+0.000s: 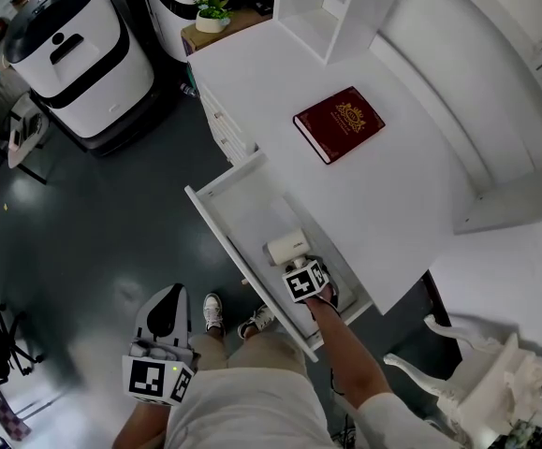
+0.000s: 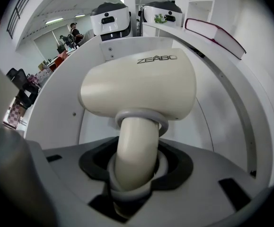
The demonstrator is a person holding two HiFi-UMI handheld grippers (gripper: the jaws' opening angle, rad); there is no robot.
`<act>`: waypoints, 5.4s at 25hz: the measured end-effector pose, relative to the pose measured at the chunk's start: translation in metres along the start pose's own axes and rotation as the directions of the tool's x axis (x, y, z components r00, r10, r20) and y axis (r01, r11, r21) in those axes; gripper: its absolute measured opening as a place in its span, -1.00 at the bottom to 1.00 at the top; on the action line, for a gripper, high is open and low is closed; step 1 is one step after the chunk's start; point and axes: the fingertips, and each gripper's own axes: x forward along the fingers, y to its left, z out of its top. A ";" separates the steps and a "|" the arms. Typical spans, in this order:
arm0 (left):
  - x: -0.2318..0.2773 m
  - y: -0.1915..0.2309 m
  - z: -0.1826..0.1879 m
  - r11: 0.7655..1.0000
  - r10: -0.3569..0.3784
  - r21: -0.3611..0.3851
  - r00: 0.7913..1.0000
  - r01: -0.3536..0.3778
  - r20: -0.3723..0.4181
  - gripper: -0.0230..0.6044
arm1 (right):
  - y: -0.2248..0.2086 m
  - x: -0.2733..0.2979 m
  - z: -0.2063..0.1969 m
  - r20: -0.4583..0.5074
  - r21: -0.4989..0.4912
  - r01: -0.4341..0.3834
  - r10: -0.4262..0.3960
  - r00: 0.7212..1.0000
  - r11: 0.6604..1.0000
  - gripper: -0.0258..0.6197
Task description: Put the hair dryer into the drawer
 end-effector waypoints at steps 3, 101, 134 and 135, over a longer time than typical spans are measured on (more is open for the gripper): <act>0.001 0.000 -0.001 1.000 -0.003 -0.002 1.000 0.003 -0.003 -0.88 | 0.002 0.002 -0.001 -0.008 -0.010 0.005 -0.005 1.000 1.000 -0.28; 0.015 -0.013 0.005 0.953 -0.302 0.006 0.953 0.302 0.036 -0.88 | -0.007 -0.098 0.012 0.271 0.231 0.171 -0.232 0.934 0.958 0.07; 0.017 -0.050 0.176 0.895 -0.445 0.134 0.842 0.425 0.305 -0.88 | -0.058 -0.468 -0.020 0.691 0.610 0.138 -0.609 0.389 0.780 -0.89; 0.015 -0.048 0.183 0.898 -0.439 0.134 0.841 0.418 0.317 -0.88 | -0.056 -0.478 -0.017 0.706 0.600 0.140 -0.604 0.370 0.788 -0.89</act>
